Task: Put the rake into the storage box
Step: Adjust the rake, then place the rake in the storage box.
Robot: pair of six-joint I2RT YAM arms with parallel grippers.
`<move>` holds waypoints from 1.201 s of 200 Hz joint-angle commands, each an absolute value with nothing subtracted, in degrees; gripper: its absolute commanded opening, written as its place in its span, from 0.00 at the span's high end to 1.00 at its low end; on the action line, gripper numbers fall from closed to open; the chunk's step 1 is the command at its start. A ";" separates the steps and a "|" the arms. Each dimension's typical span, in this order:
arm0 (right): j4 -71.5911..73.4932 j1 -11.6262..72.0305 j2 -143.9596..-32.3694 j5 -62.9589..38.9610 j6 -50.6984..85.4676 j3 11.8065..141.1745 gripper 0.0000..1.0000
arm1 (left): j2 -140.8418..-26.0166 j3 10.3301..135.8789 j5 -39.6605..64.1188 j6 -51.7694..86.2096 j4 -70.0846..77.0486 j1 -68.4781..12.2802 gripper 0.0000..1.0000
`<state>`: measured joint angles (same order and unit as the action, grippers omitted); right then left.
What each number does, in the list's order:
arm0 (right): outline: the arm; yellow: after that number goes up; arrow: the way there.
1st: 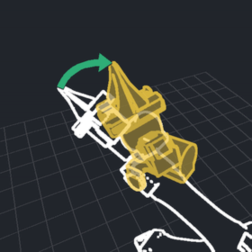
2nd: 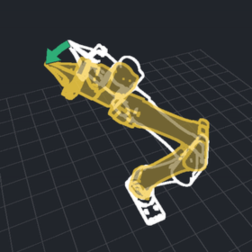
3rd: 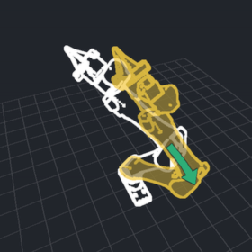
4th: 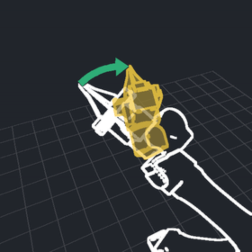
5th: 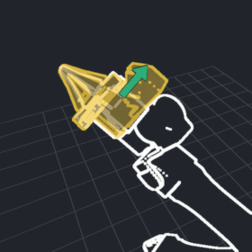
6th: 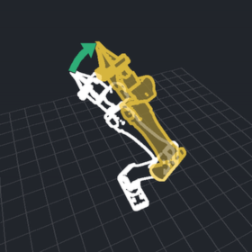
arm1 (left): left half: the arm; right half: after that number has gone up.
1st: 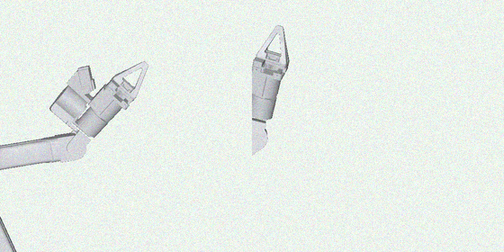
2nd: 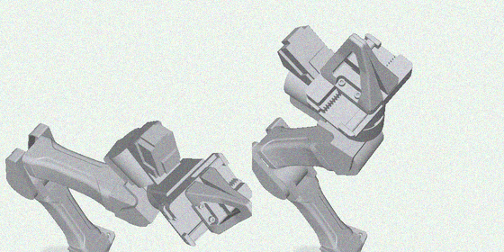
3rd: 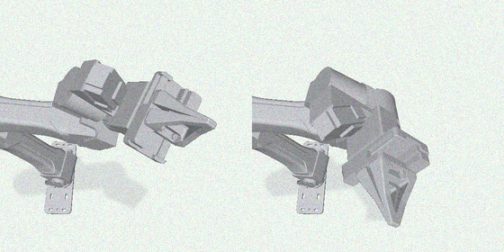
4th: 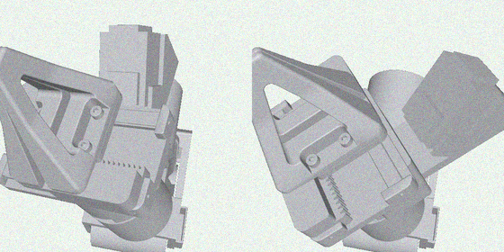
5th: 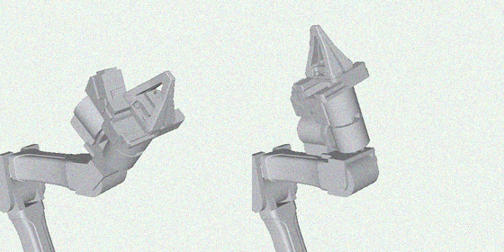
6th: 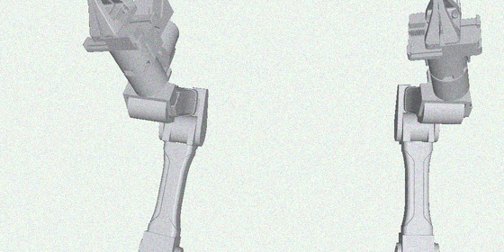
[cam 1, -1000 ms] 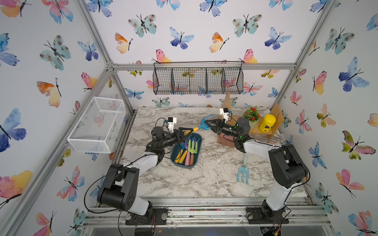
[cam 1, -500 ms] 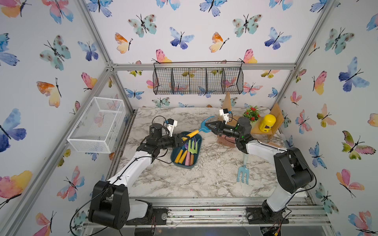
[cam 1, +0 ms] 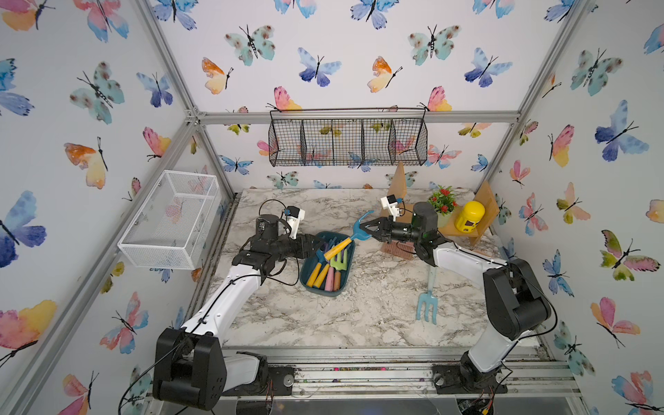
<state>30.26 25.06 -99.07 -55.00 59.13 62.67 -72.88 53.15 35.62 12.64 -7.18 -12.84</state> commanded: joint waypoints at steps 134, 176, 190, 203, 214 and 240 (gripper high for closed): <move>10.81 31.89 -113.72 -58.03 45.18 77.32 0.97 | -72.55 50.88 45.26 16.94 0.26 -13.32 0.48; 3.97 33.19 -116.64 -56.10 40.07 80.24 0.97 | -72.86 50.52 45.53 17.85 1.13 -13.36 0.48; 2.03 33.47 -117.78 -55.85 38.84 81.41 0.97 | -72.91 50.45 45.46 18.00 1.23 -13.36 0.48; 0.79 33.74 -118.38 -55.47 38.03 82.21 0.96 | -73.08 50.39 45.51 18.07 1.25 -13.36 0.48; 0.29 33.97 -118.88 -55.42 37.66 82.68 0.96 | -73.11 50.32 45.47 18.19 1.32 -13.36 0.48; -1.97 34.50 -120.28 -54.80 36.45 84.55 0.95 | -73.21 50.30 45.44 18.37 1.42 -13.36 0.48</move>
